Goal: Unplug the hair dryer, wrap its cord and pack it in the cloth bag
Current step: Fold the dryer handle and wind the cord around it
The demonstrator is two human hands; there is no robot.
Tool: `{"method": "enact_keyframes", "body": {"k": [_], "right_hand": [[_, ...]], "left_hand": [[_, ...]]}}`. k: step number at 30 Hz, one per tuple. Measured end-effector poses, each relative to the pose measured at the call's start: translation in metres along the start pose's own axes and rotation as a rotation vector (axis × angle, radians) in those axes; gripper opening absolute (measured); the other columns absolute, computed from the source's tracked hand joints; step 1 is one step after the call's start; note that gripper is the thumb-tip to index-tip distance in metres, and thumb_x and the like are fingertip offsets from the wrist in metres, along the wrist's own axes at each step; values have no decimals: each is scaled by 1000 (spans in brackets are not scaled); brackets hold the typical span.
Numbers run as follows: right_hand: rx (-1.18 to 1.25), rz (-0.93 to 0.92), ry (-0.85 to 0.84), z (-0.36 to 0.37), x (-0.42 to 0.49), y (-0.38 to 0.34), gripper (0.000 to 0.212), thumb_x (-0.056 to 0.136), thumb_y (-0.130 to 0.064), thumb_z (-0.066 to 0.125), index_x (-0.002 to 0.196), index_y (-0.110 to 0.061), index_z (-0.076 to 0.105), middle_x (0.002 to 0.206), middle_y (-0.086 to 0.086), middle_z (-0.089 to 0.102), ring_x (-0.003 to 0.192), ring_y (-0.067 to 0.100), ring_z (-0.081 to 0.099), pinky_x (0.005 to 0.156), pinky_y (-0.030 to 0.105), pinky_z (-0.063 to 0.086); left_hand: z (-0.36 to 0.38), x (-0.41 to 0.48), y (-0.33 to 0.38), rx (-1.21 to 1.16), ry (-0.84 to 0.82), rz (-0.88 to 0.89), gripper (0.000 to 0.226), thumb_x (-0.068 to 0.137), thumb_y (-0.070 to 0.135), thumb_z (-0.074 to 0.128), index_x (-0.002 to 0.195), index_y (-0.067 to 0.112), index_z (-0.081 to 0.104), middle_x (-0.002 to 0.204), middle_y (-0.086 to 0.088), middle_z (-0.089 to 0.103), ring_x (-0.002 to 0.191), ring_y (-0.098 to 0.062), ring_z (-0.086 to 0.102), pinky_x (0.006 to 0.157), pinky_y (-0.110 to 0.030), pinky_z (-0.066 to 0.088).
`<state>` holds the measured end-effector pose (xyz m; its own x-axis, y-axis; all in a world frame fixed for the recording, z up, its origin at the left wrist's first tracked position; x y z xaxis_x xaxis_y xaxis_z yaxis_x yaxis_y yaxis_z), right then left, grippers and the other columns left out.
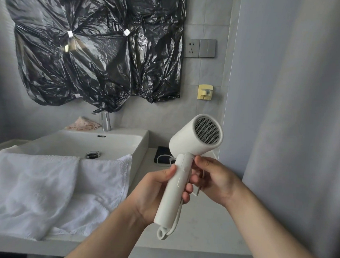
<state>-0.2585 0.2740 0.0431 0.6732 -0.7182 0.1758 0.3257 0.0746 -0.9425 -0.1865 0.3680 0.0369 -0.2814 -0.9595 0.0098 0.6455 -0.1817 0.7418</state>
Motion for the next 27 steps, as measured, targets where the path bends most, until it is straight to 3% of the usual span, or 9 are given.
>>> {"method": "enact_keyframes", "body": {"k": [6, 8, 11, 14, 17, 20, 23, 27], "right_hand": [[-37, 34, 38, -1, 1, -1, 60, 39, -46, 96, 76, -10, 65, 59, 1, 55, 55, 14, 43, 54, 26, 30], [-33, 39, 76, -2, 1, 0, 57, 43, -43, 95, 78, -10, 63, 57, -2, 51, 52, 11, 40, 52, 24, 30], [-11, 45, 176, -8, 1, 2, 32, 63, -29, 80, 79, -11, 59, 56, -3, 49, 48, 8, 36, 47, 22, 26], [55, 22, 261, -14, 0, 3, 19, 66, -19, 73, 70, -11, 56, 64, 3, 51, 50, 8, 32, 38, 17, 22], [7, -14, 378, -19, -1, 3, 22, 74, -11, 73, 55, -13, 63, 60, 3, 51, 45, 6, 31, 36, 17, 22], [-75, -51, 472, -17, -3, -3, 25, 81, -11, 73, 57, -11, 67, 49, -2, 50, 39, 6, 28, 35, 17, 23], [-162, -79, 500, -15, -3, -8, 15, 82, -12, 73, 67, -11, 69, 44, -6, 51, 36, 3, 32, 35, 15, 25], [-215, -82, 497, -10, -4, -9, 13, 82, -18, 75, 70, -12, 73, 52, -2, 50, 37, 2, 30, 40, 16, 25]], "left_hand": [[-2, 0, -1, -5, -98, -25, 50, 67, 16, 86, 108, -8, 70, 97, -23, 67, 75, -29, 67, 65, -34, 58], [-3, 2, -1, 12, -102, -25, 40, 75, 17, 78, 107, -6, 72, 99, -22, 68, 79, -30, 68, 68, -34, 58], [-12, 3, 2, 91, 44, -42, 35, 88, 24, 57, 101, -3, 75, 98, -21, 69, 80, -32, 68, 65, -34, 57], [-29, 0, 16, 420, 322, 55, 31, 98, 29, 51, 97, 3, 69, 84, -16, 68, 72, -30, 65, 65, -35, 54], [-20, -10, 38, 1032, 546, 260, 38, 87, 48, 54, 80, 11, 56, 67, 1, 61, 57, -18, 54, 59, -29, 45], [-2, -12, 34, 1632, 654, 272, 33, 87, 53, 57, 92, 23, 43, 84, 8, 57, 75, -20, 57, 60, -31, 36], [-5, -10, 32, 1731, 724, 318, 26, 98, 42, 46, 97, 22, 30, 106, -1, 56, 99, -31, 60, 67, -33, 33], [-6, -11, 35, 1792, 762, 387, 22, 99, 41, 41, 98, 23, 27, 98, 3, 46, 94, -30, 61, 65, -33, 35]]}}
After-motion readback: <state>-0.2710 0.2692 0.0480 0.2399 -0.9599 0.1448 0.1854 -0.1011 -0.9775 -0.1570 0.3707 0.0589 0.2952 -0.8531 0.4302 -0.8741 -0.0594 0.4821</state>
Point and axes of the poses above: each hand's wrist, its own x-axis towards the middle knuckle, its own z-axis out of the palm, y = z × x, the point moved 8 cm from there along x, towards the middle knuckle
